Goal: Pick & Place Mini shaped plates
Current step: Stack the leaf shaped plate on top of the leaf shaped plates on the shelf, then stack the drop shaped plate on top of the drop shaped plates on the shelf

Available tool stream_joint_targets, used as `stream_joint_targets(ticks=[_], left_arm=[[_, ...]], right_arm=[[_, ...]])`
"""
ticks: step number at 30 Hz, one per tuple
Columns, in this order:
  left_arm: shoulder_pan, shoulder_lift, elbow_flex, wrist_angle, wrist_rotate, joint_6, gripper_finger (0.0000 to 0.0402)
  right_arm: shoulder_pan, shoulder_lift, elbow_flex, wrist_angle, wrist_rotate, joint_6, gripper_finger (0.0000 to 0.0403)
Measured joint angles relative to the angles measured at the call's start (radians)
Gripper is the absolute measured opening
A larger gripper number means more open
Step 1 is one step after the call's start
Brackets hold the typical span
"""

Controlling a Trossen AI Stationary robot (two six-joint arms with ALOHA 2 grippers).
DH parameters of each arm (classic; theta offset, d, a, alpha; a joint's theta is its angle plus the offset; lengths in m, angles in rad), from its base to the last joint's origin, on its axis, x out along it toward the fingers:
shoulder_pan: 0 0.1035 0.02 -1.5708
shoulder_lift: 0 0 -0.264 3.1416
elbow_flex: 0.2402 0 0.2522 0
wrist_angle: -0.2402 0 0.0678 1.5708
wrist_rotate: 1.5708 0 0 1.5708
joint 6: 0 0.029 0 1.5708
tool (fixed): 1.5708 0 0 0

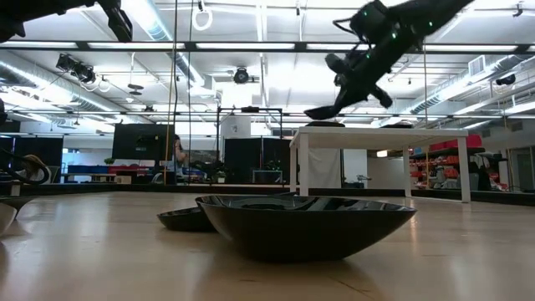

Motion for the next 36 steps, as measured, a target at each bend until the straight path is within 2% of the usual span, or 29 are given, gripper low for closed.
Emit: stream_joint_targets(ticks=[5,12,18,23,29,36], left_arm=[[0.0,0.0,0.0,0.0,0.0,0.0,0.0042],[0.0,0.0,0.0,0.0,0.0,0.0,0.0042],[0.0,0.0,0.0,0.0,0.0,0.0,0.0042],[0.0,0.0,0.0,0.0,0.0,0.0,0.0042],[0.0,0.0,0.0,0.0,0.0,0.0,0.0042],[0.0,0.0,0.0,0.0,0.0,0.0,0.0042]], right_arm=[[-0.052,0.0,-0.075,0.097,-0.067,0.024,0.001],[-0.058,-0.001,-0.087,0.111,-0.076,0.023,0.0022],[-0.058,-0.019,-0.087,0.117,-0.062,-0.042,0.0083],[-0.032,-0.085,-0.087,0.155,-0.051,-0.154,0.0132],[0.121,-0.17,-0.086,0.177,0.018,-0.262,0.0142],[0.516,-0.16,-0.085,0.231,0.135,-0.395,0.0111]])
